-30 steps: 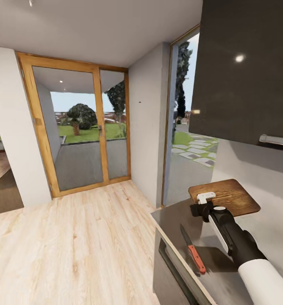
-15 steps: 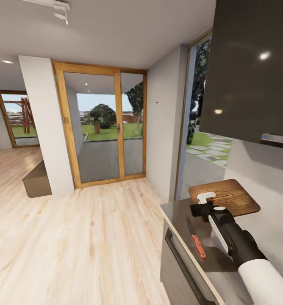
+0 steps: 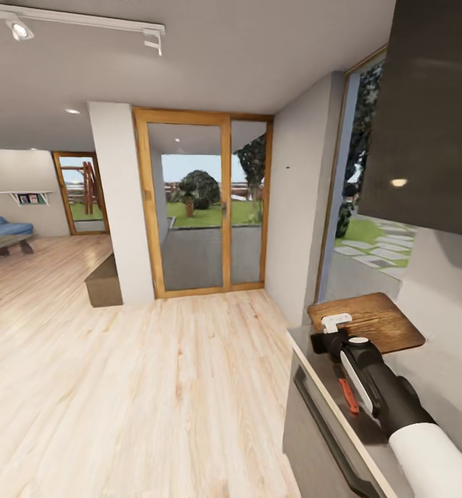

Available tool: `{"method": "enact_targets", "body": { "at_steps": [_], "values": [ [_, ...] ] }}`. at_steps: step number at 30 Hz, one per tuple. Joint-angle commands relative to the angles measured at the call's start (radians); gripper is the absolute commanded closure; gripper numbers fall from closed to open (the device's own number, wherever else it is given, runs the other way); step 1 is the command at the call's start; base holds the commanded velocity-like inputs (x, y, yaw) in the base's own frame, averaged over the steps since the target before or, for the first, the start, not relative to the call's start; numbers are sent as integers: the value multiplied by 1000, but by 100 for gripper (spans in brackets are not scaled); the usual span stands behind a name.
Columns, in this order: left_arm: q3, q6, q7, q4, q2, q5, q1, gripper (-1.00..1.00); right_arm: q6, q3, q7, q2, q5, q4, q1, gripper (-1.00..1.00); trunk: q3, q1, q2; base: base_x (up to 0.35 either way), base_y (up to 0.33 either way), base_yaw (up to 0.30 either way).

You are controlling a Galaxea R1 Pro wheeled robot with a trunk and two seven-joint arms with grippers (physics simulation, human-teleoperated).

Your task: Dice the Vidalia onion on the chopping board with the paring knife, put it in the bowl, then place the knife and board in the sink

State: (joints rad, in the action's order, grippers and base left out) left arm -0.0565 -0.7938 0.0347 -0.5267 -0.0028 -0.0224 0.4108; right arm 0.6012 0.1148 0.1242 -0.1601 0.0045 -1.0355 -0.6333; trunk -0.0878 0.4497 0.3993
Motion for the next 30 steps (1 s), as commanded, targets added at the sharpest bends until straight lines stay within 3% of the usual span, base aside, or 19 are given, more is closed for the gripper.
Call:
{"method": "enact_targets", "body": {
  "at_steps": [1, 8, 14, 30],
  "values": [
    [-2, -1, 4, -1, 0, -2, 0, -100, 5, 2, 2, -1, 3, -1, 0, 100, 0, 0, 1, -6, 0, 277],
    [-2, -1, 4, -1, 0, -2, 1, -100, 5, 2, 2, -1, 3, -1, 0, 100, 1, 0, 1, -2, 0, 177],
    [-2, -1, 4, -1, 0, -2, 0, -100, 5, 2, 2, -12, 3, 0, 0, 100, 1, 0, 1, 0, 0, 10],
    [-3, 1, 4, 9, -1, -2, 1, -100, 5, 1, 0, -11, 3, -1, 0, 100, 2, 0, 1, 0, 0, 41]
  ]
}}
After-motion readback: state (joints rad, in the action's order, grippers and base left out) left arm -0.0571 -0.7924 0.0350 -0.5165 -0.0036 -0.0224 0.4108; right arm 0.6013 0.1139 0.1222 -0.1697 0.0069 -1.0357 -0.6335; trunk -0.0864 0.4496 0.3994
